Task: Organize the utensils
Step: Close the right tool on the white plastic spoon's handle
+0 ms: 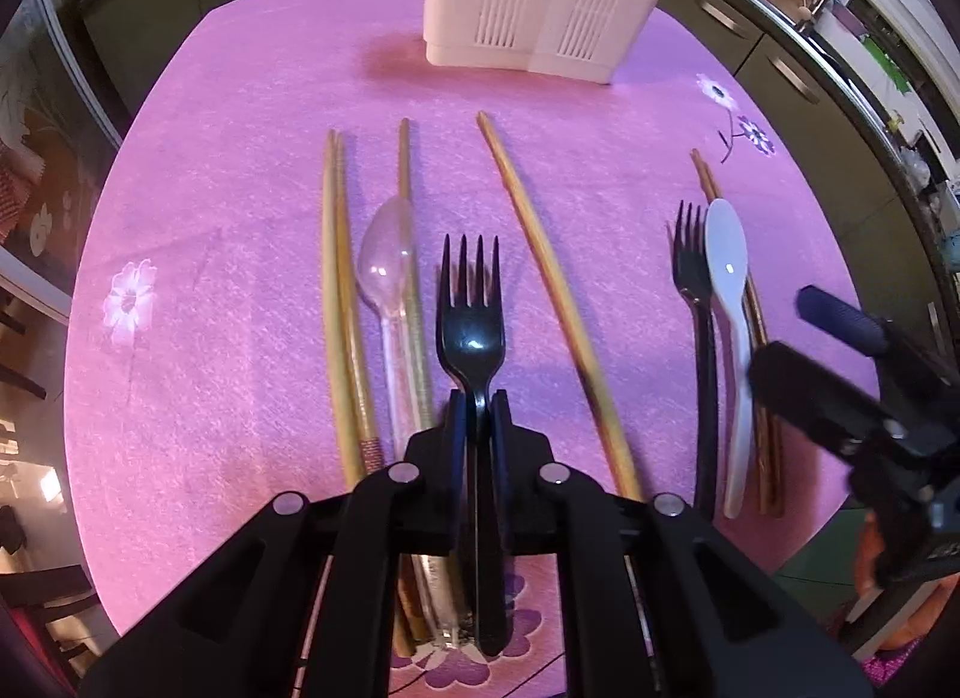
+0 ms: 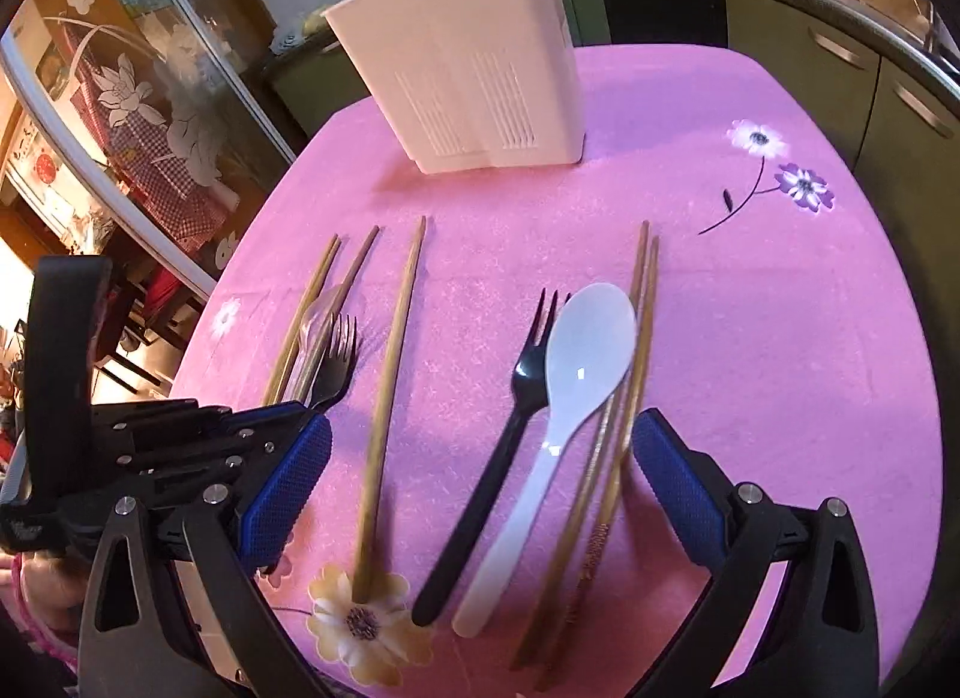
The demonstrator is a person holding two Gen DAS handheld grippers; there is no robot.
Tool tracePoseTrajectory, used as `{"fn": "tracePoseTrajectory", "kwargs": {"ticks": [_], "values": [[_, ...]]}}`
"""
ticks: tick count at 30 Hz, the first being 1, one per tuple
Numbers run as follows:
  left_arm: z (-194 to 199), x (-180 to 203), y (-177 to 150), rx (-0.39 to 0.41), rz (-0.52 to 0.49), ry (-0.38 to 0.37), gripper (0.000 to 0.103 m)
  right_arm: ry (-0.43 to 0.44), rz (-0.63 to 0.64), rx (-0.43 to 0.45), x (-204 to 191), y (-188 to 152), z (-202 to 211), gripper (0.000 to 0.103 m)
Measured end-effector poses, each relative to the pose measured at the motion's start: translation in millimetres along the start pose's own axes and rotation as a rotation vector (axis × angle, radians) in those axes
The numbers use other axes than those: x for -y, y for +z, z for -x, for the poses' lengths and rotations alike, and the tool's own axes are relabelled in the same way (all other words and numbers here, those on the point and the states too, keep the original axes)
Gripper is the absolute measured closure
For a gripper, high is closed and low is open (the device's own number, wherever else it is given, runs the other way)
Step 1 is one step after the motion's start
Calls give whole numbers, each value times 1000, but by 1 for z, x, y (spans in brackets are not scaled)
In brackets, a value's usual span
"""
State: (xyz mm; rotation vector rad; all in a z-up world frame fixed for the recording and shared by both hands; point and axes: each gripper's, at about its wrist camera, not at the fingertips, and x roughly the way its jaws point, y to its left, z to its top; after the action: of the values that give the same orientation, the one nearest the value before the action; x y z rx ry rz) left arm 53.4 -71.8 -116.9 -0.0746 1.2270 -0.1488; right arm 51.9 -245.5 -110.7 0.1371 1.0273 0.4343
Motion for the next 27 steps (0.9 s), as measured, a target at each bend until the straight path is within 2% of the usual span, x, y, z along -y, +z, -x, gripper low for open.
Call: {"fn": "tracePoseTrajectory", "kwargs": {"ticks": [8,11,13,17,20,27], "values": [[-3,-2,2,5,-2,-23,95,-42,-36,-75,3,1,-19,4],[-3,-3,3,9,1,-33,95,-100,-1,-98,-2,-1,-25,4],[-4,-4,2,11,3,-36,95,-151,33,-93,-9,-2,-29,4],[-3,-5,1,14,0,-39,95,-167,64,-26,-22,-5,-21,4],[-3,-5,0,16,-8,-35,95,-172,65,-54,-23,-6,-27,5],[-3,-4,0,18,-19,-36,95,-286,43,-89,-6,-8,-45,7]]}}
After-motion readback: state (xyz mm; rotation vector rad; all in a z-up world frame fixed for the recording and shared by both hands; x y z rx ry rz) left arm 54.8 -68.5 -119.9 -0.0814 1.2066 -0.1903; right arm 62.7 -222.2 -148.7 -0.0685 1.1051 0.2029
